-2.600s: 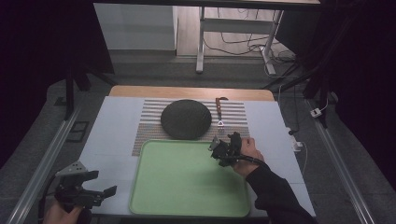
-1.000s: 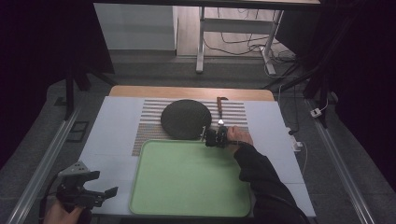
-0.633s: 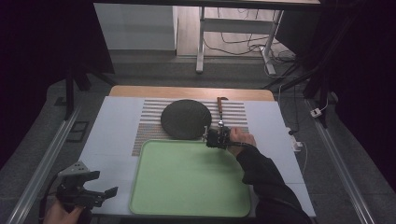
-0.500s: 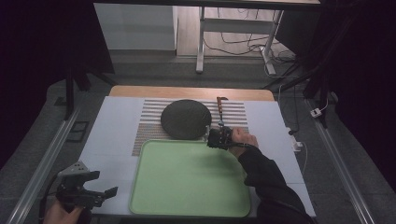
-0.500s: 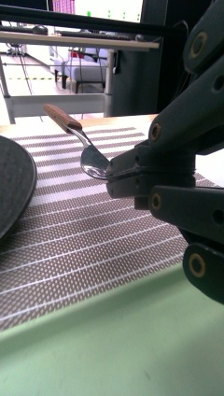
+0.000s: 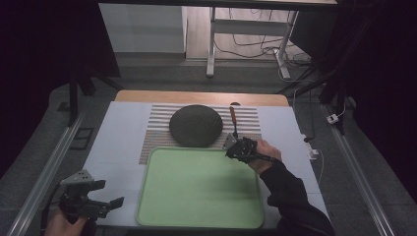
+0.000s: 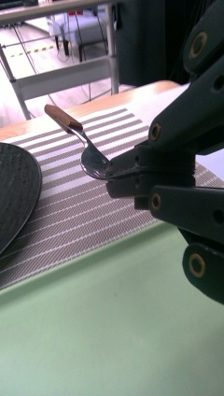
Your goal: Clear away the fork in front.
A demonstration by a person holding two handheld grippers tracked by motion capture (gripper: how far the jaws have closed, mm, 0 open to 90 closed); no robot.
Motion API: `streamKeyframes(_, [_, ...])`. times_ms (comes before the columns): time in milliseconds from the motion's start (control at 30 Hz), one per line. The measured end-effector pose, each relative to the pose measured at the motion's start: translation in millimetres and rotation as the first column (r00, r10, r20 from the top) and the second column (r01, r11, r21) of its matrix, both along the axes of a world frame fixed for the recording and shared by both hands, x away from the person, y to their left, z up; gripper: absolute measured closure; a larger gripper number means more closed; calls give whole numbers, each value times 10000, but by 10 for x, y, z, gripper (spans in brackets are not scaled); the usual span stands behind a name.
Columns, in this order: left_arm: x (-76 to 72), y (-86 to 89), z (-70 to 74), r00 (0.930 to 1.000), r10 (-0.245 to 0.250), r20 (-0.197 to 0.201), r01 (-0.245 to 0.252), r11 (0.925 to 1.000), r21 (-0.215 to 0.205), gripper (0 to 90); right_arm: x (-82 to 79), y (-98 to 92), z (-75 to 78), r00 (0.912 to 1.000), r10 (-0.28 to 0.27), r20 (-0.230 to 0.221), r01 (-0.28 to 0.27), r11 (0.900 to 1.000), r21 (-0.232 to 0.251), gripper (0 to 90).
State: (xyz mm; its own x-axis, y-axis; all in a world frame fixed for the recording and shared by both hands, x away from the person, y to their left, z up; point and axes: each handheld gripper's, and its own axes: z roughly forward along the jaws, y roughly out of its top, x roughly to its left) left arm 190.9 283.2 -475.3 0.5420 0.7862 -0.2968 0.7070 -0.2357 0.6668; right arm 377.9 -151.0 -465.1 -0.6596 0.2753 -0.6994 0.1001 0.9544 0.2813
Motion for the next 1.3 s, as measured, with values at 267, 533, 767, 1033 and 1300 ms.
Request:
streamKeyframes(267, [-1,-24,13,9996,-190,225,188,9998,63,0,-187,-136,145,9965,173,-813,-25,9839,1788,900])
streamKeyframes(533, [18,-33,32,9986,-261,459,264,9996,-41,0,-315,-303,259,9809,615,-1843,127,9263,3766,900])
streamKeyframes(767, [98,-102,55,9976,-549,410,554,9984,-118,0,-425,-454,324,9563,1274,-2631,295,8534,5204,900])
streamKeyframes(1033, [227,-239,61,9905,-1280,509,1290,9915,-167,0,-552,-542,357,9340,1968,-2983,213,8025,5963,900])
streamKeyframes(1300, [405,-417,59,9802,-1875,636,1875,9823,58,0,-658,-546,349,9116,2542,-3232,137,7669,6417,900])
